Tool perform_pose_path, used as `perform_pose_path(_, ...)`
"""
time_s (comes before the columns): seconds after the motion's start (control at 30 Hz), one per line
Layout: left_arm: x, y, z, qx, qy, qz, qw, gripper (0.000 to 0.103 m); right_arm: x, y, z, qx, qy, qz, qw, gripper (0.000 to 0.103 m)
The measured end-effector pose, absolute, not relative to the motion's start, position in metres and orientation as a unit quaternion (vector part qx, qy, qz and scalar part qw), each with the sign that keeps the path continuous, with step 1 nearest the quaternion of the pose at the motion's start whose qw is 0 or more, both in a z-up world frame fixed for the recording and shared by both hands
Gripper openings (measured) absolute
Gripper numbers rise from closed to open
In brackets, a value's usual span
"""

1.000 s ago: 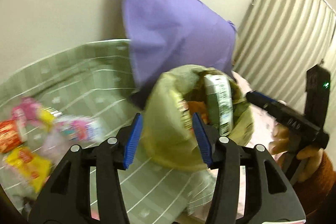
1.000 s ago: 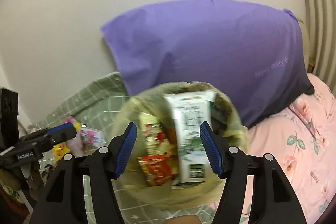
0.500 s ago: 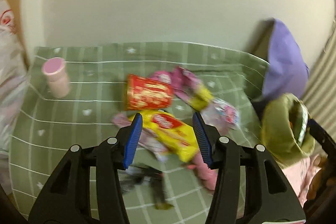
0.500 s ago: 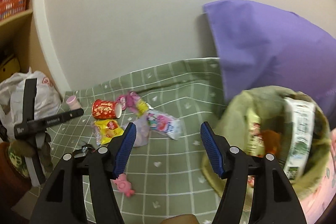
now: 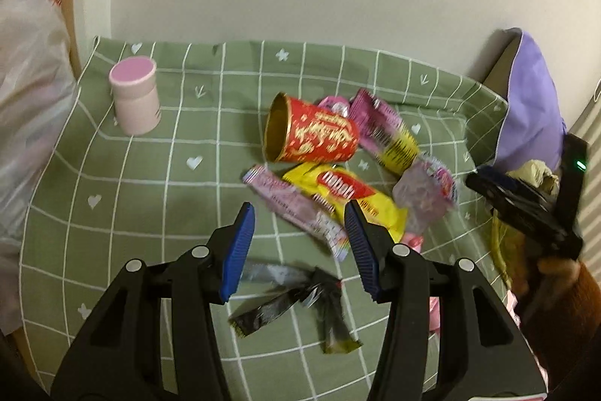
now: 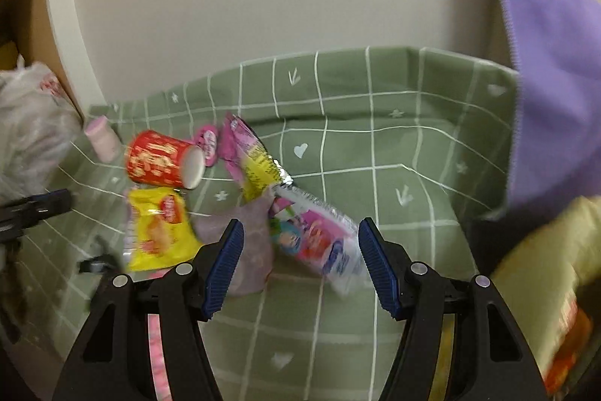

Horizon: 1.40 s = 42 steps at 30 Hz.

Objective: Collect trash
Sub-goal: 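Return both tools to the table and grasp the white tissue pack with the right gripper, then lift the tissue pack with the right gripper while the left grasps a clear plastic wrapper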

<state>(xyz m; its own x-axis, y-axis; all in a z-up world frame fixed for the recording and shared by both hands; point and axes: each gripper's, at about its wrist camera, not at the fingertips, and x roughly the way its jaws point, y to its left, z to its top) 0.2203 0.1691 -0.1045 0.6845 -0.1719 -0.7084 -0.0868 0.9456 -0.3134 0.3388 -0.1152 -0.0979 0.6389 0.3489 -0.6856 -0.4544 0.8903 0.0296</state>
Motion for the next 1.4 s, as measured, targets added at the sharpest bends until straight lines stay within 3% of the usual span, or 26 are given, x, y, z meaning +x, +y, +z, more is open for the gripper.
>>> perform_pose_path(0.2,0.212,0.176,-0.116,-0.149,0.417,0.001,0.897,0.047,0.376,-0.114,-0.135,-0.048,0.419,0.240,0.874,0.053)
perform_pose_path(0.5,0.198,0.183,-0.125,-0.146,0.428,0.016,0.892,0.047,0.311,-0.109,-0.150,0.012,0.470,0.309,0.827,0.053)
perform_pose_path(0.97,0.184,0.178,-0.128,-0.148,0.436,0.006,0.888,0.047,0.319,-0.088,-0.148,-0.093,0.467,0.321,0.819,0.047)
perform_pose_path(1.0,0.183,0.177,-0.127,-0.149,0.436,0.006,0.888,0.047,0.321,-0.089,-0.147,-0.091,0.468,0.325,0.817,0.044)
perform_pose_path(1.03,0.180,0.176,-0.126,-0.149,0.434,0.003,0.888,0.047,0.323,-0.087,-0.145,-0.088,0.470,0.328,0.814,0.030)
perform_pose_path(1.07,0.179,0.176,-0.126,-0.147,0.433,0.002,0.889,0.047,0.322,-0.088,-0.142,-0.087,0.469,0.328,0.815,0.024)
perform_pose_path(1.13,0.176,0.174,-0.124,-0.138,0.430,-0.002,0.892,0.047,0.312,-0.094,-0.132,-0.077,0.455,0.322,0.827,0.018)
perform_pose_path(1.4,0.176,0.160,-0.127,-0.132,0.425,-0.041,0.895,0.047,0.259,-0.140,-0.100,-0.009,0.421,0.247,0.872,0.014)
